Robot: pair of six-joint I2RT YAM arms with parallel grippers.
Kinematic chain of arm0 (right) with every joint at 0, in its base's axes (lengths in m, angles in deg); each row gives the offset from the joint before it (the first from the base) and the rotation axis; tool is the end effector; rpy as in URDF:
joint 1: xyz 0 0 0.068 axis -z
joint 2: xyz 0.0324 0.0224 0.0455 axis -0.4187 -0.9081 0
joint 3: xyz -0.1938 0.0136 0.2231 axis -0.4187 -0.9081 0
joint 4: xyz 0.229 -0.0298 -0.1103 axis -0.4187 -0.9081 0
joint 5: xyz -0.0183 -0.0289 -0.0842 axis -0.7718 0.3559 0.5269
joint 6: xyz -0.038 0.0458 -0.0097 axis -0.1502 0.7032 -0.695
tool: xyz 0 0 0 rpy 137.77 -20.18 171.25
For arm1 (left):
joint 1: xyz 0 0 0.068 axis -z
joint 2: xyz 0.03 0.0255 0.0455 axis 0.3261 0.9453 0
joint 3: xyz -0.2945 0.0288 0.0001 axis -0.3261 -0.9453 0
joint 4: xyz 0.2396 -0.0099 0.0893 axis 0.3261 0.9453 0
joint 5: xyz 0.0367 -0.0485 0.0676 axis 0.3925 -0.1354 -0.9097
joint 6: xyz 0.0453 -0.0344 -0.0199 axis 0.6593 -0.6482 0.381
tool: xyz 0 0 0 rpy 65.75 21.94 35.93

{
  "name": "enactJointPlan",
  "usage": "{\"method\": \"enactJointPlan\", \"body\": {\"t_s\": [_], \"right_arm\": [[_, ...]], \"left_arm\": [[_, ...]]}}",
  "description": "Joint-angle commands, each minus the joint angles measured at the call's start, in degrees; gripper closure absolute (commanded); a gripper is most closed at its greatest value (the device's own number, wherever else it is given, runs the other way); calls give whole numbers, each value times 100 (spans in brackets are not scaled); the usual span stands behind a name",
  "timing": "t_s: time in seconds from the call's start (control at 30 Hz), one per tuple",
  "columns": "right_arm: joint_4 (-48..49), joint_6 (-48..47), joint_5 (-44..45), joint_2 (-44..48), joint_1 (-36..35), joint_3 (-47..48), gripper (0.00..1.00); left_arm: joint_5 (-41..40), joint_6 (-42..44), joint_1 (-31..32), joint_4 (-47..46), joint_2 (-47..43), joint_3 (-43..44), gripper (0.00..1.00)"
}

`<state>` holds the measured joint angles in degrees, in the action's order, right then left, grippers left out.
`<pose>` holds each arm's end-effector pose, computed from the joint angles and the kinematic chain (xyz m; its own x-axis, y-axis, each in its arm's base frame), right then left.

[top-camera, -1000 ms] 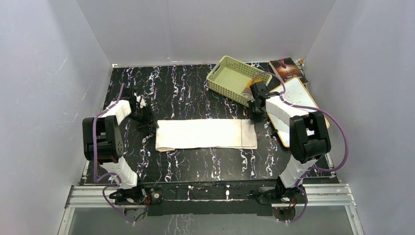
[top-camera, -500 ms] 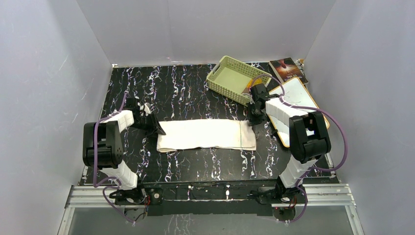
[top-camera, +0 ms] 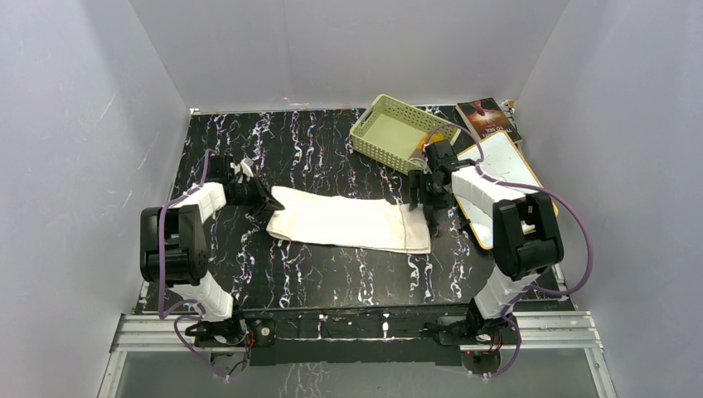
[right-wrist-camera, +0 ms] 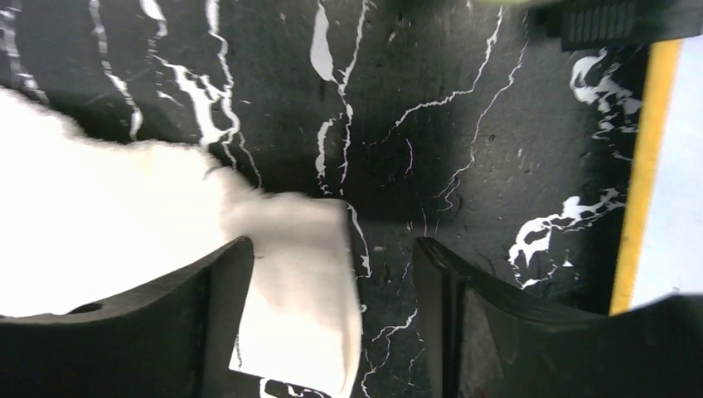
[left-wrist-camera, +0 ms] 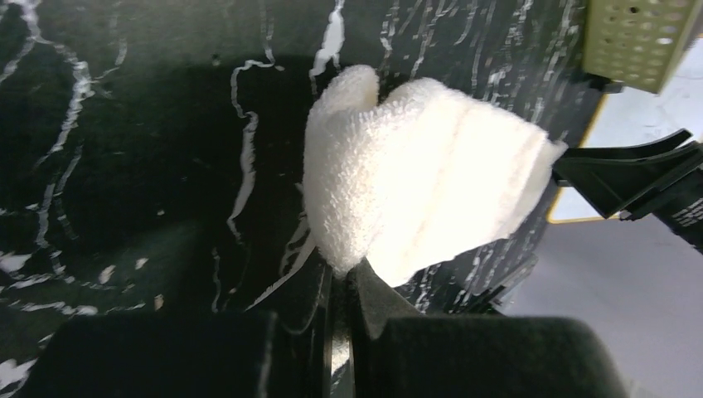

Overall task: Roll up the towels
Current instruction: Flatten out the towel at the center of the board.

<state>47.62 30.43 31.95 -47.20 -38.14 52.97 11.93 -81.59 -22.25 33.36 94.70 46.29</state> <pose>0.3247 0.0798 0.2006 -0.9370 -0.0100 -0.3492 -0.0579 0.9902 0.1271 0.3237 -0.0077 0.1950 -0.8722 -0.4035 -0.2764 -0.1237 0.7288 -0.6734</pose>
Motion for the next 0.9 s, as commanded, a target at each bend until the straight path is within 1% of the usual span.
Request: {"method": "enactJointPlan", "body": {"t_s": [0.0, 0.07, 0.13, 0.2, 0.3, 0.37, 0.43, 0.5, 0.6, 0.7, 0.8, 0.87], "right_arm": [[479, 21, -60, 853, -75, 379, 29], [577, -34, -49, 1086, -343, 547, 28], [702, -110, 21, 1210, -701, 756, 28], [823, -135, 71, 1189, -1046, 948, 27], [851, -78, -23, 994, -1263, 1123, 27], [803, -57, -85, 905, -1324, 1171, 27], [796, -63, -135, 897, -1346, 1152, 27], [768, -109, -167, 931, -1352, 1133, 27], [673, -184, -204, 975, -1356, 1175, 27], [583, -222, -289, 1002, -1353, 1251, 27], [520, -236, -386, 1032, -1364, 1325, 27], [499, -254, -442, 1050, -1369, 1349, 27]], "left_arm": [[925, -904, 30, -945, -402, -290, 100], [1039, -1086, 49, -1099, -498, -284, 100], [1207, -1054, 61, -1098, -533, -181, 100], [1260, -984, 65, -947, -565, -105, 100], [1073, -774, -16, -599, -560, 25, 100], [1013, -583, -246, -323, -436, 226, 100], [1052, -448, -704, -103, -240, 609, 100], [995, -205, -1227, 319, 58, 1303, 100], [525, 257, -1757, 1217, 658, 2913, 100], [96, 701, -2112, 2439, 1533, 5328, 100], [-603, 996, -2243, 3703, 2231, 7688, 100], [-859, 922, -2253, 3480, 1971, 7734, 100]]}}
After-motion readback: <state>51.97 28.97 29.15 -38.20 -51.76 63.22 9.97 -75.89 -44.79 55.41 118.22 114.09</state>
